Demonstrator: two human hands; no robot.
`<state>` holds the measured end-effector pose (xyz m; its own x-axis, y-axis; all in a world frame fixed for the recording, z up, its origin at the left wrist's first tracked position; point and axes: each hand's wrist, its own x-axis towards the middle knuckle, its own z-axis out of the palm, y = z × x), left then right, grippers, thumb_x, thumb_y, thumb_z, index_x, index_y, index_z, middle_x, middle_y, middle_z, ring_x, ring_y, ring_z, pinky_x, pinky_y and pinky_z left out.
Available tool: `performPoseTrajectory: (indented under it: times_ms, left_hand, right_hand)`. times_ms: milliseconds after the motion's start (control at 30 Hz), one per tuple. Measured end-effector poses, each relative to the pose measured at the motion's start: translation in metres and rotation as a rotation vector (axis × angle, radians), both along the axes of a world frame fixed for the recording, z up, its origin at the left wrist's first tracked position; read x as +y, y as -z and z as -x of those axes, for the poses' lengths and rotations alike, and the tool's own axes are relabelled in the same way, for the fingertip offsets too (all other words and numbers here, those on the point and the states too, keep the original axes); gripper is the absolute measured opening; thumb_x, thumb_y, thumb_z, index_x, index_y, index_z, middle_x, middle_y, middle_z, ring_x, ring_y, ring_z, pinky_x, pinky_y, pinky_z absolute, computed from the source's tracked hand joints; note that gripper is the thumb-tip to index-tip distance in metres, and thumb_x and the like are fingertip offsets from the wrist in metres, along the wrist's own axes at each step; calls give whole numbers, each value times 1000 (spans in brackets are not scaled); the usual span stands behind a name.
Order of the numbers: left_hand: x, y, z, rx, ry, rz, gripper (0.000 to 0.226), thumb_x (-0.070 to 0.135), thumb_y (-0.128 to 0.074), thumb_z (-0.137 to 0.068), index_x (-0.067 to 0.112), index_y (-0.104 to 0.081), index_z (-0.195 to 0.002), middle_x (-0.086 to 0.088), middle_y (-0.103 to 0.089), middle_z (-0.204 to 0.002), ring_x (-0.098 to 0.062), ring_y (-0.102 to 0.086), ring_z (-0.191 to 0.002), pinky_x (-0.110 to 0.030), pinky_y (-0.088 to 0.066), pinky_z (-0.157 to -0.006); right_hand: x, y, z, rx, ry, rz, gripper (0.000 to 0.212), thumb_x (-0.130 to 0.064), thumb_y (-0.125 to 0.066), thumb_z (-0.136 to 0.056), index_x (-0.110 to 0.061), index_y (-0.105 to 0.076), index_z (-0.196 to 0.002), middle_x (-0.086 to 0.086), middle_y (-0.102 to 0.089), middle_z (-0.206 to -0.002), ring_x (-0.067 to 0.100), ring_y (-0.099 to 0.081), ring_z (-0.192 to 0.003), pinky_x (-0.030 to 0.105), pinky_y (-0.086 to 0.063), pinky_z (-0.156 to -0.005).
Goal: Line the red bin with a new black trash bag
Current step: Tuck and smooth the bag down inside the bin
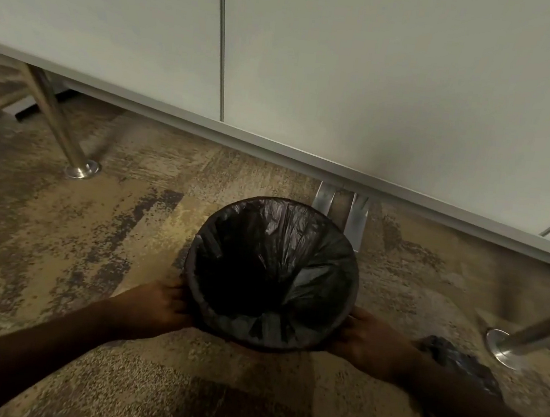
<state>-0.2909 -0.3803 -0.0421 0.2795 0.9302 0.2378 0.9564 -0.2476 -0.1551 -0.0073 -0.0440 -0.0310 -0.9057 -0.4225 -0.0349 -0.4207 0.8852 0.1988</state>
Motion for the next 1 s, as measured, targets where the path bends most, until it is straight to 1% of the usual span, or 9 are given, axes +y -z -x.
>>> performPoseTrajectory:
  times_ms: [133, 233, 300, 400, 467, 567, 700, 800, 1000]
  left_hand:
    - [-16, -7, 18, -134, -199, -70, 23, 33, -60, -94, 23, -79, -101, 6, -78, -109, -12, -70, -110, -40, -52, -105]
    - [-30, -30, 29, -512, -541, -249, 36, 44, -46, -100, 24, -76, -98, 13, -76, -97, 3, -67, -94, -32, -56, -82]
    - [-22, -45, 30, -822, -787, -316, 32, 47, -48, -99, 27, -73, -98, 16, -76, -93, 3, -70, -85, -30, -59, -74]
    - [10, -67, 22, -1397, -1007, -200, 38, 47, -47, -100, 20, -74, -102, -5, -79, -93, -25, -76, -79, -43, -61, -71]
    - [33, -78, 12, -1553, -1033, -76, 45, 52, -46, -98, 18, -74, -106, -11, -78, -96, -30, -76, -81, -35, -61, -59]
    - [62, -85, 0, -1470, -997, 70, 35, 46, -59, -95, 18, -72, -111, 1, -77, -98, -14, -77, -77, -30, -60, -51]
    - [81, -88, -1, -1175, -1091, 189, 26, 14, -57, -95, 2, -67, -116, -17, -73, -112, -33, -72, -98, -43, -62, -81]
    - [81, -94, -7, -1149, -1081, 203, 20, 11, -54, -94, 3, -68, -106, -19, -75, -105, -36, -73, -92, -29, -60, -63]
    - [71, -90, -36, -1140, -969, 328, 22, 5, -58, -91, -1, -69, -110, -20, -75, -106, -33, -72, -98, -47, -59, -88]
  right_hand:
    - [0, -13, -3, 58, 81, 84, 34, -20, -62, -85, -28, -66, -117, -7, -70, -122, 14, -63, -116, 40, -49, -105]
    - [11, -35, -15, 202, 257, 325, 25, -10, -52, -81, -28, -61, -96, -4, -70, -96, 16, -63, -89, 42, -59, -73]
    - [16, -53, -16, 272, 372, 421, 24, -10, -45, -85, -28, -55, -97, -3, -63, -101, 19, -60, -87, 42, -56, -66]
    - [3, -70, -2, 216, 297, 358, 38, -48, -43, -96, -32, -52, -129, -4, -54, -131, 17, -57, -116, 38, -52, -93]
    - [-14, -73, 10, 52, 164, 218, 62, -65, -40, -92, -33, -40, -146, -9, -48, -144, 11, -44, -134, 37, -36, -114]
    - [-39, -61, 29, -127, 33, 17, 52, -47, -47, -93, -28, -46, -142, -5, -58, -138, 14, -49, -133, 42, -33, -119]
    - [-54, -64, 34, -245, 117, 10, 24, -19, -38, -99, -16, -53, -117, 6, -69, -95, 26, -66, -84, 42, -56, -77]
    - [-64, -67, 18, -291, 138, 60, 22, -22, -33, -102, -16, -51, -113, 8, -66, -86, 27, -63, -73, 37, -51, -65]
    - [-89, -101, -11, -667, 104, 256, 57, -66, -24, -97, -22, -58, -106, 7, -66, -85, 24, -62, -69, 33, -50, -66]
